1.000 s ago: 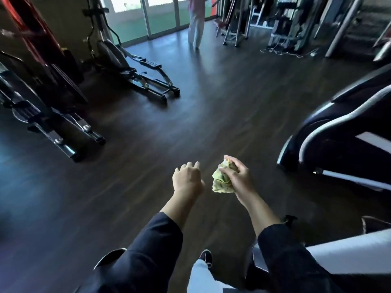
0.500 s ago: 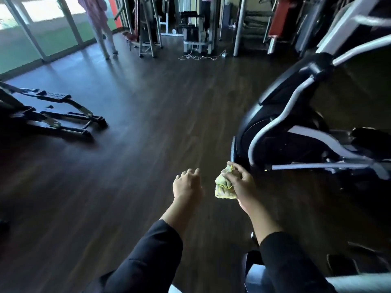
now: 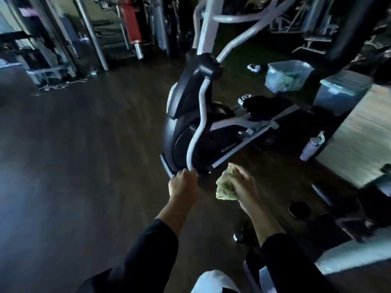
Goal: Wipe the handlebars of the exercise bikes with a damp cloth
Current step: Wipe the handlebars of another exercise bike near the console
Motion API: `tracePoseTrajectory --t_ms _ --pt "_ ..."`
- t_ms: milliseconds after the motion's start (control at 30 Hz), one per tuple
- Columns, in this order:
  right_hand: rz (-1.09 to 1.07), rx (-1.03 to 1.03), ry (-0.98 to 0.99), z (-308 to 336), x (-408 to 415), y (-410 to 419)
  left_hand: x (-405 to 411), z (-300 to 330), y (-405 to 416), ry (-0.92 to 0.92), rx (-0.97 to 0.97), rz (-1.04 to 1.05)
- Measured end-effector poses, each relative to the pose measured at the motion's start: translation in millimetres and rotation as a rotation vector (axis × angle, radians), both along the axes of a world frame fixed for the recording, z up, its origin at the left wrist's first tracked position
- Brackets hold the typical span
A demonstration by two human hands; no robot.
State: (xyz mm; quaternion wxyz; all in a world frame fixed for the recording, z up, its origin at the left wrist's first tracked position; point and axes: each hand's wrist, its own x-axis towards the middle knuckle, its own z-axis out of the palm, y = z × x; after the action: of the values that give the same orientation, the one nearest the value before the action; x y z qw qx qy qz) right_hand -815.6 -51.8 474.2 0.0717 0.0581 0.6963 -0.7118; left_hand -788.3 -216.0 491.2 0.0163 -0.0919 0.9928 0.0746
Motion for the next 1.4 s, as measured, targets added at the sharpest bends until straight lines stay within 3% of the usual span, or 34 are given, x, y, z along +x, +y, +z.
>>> tracePoseTrajectory --t_ms 267,700,1067,1400 --pt "-0.341 -0.059 -0.051 -2 -84 23 -136 2 27 -0.036 0.009 -0.378" --pt "-0.763 -0.090 0.048 27 -201 69 -322 40 91 0.034 0.030 -0.756" --pt "-1.352 -0.085 0.205 49 -189 64 -380 69 167 0.160 0.164 -1.360" --pt "-1.847 0.003 0.353 104 -135 17 -357 147 222 0.145 0.313 -1.790"
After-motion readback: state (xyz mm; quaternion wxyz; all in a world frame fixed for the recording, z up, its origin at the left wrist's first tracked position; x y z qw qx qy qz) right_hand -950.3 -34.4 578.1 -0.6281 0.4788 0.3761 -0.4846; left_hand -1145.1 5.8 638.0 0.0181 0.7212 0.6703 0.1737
